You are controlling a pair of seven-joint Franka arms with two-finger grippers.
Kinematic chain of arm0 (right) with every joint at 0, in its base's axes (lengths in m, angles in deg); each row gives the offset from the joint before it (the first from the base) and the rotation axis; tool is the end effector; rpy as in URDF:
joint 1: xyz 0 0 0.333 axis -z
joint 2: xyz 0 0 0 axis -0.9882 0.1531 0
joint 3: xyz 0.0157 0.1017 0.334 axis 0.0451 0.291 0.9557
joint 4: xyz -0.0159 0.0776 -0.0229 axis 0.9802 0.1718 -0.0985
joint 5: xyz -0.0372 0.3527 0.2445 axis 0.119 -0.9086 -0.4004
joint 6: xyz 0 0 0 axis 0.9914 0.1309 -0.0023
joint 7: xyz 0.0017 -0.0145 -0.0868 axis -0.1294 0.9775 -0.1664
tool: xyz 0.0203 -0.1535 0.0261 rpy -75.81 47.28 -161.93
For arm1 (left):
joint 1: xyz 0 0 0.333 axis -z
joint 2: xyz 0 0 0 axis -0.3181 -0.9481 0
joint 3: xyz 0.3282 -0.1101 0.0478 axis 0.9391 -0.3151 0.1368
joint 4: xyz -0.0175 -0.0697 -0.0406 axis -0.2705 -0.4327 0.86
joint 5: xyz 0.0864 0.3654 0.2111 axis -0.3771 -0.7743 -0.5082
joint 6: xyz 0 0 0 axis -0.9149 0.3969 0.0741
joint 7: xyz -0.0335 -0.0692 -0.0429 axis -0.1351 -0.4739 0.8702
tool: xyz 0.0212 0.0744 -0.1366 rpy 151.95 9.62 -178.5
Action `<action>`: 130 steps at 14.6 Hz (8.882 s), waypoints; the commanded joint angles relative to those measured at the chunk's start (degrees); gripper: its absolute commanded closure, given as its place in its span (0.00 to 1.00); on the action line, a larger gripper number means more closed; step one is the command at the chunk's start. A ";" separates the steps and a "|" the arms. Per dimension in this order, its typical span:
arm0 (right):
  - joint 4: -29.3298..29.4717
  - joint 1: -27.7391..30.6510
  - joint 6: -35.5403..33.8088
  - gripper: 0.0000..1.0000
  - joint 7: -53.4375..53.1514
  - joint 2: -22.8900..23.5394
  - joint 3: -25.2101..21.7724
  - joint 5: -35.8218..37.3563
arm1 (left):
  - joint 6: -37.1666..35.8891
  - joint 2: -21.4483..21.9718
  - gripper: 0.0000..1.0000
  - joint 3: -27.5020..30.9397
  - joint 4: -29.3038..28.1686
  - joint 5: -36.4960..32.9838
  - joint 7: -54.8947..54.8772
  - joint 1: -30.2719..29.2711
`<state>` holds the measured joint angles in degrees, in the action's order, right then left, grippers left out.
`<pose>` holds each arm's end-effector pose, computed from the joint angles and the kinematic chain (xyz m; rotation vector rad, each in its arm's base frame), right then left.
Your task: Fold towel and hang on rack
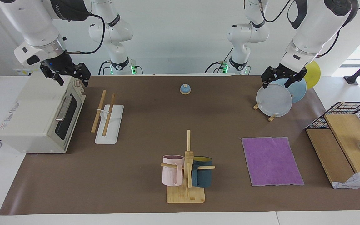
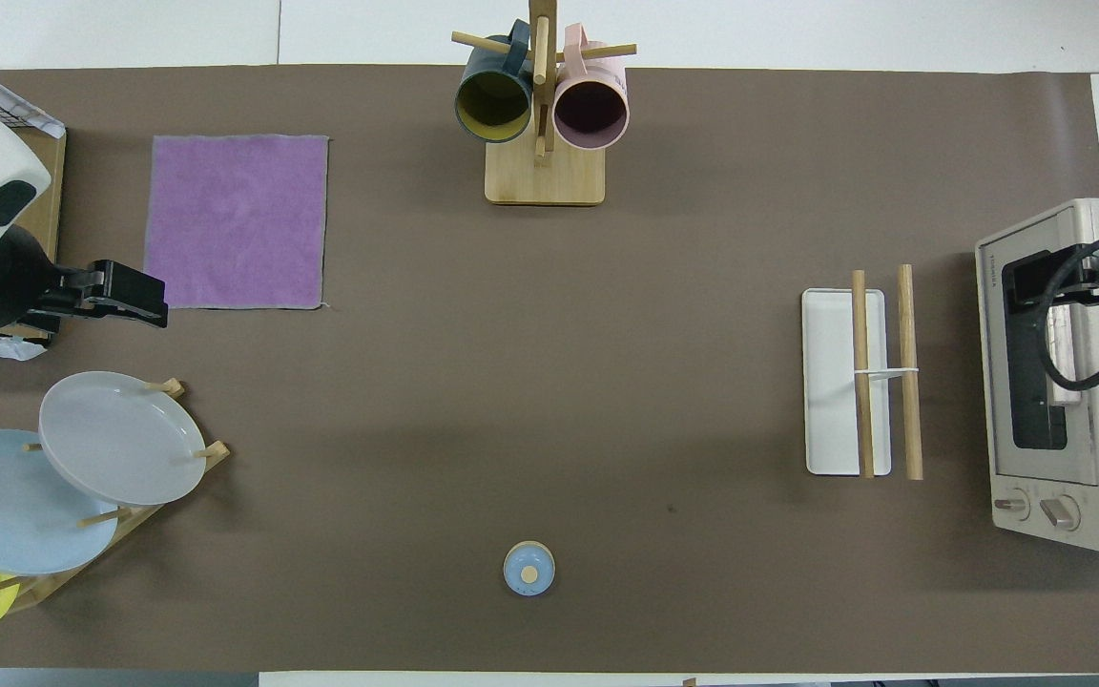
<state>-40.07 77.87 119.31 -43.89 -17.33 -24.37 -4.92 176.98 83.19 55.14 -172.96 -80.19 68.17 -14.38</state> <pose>0.5810 -0.0184 0.6032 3.1187 -0.1012 -0.1039 0.5706 -0.0987 0.5870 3.1188 -0.0714 -0.1113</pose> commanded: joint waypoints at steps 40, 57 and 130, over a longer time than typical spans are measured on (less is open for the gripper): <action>-1.34 1.04 0.53 0.00 1.05 -0.85 0.60 -0.75 | 42.23 -23.38 0.01 0.71 -15.32 6.47 -23.07 -15.94; -1.34 1.04 0.53 0.00 1.05 -0.85 0.60 -0.75 | 42.58 -24.34 0.67 0.53 -15.23 7.96 -25.10 -15.68; -1.34 1.04 0.53 0.00 1.05 -0.94 0.60 -0.75 | 44.34 -24.78 0.35 0.71 -13.82 15.26 -28.00 -4.34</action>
<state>-40.24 77.86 119.31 -43.89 -17.33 -24.31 -4.92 220.52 59.32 55.82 -187.74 -66.01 40.20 -18.91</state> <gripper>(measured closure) 0.000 0.308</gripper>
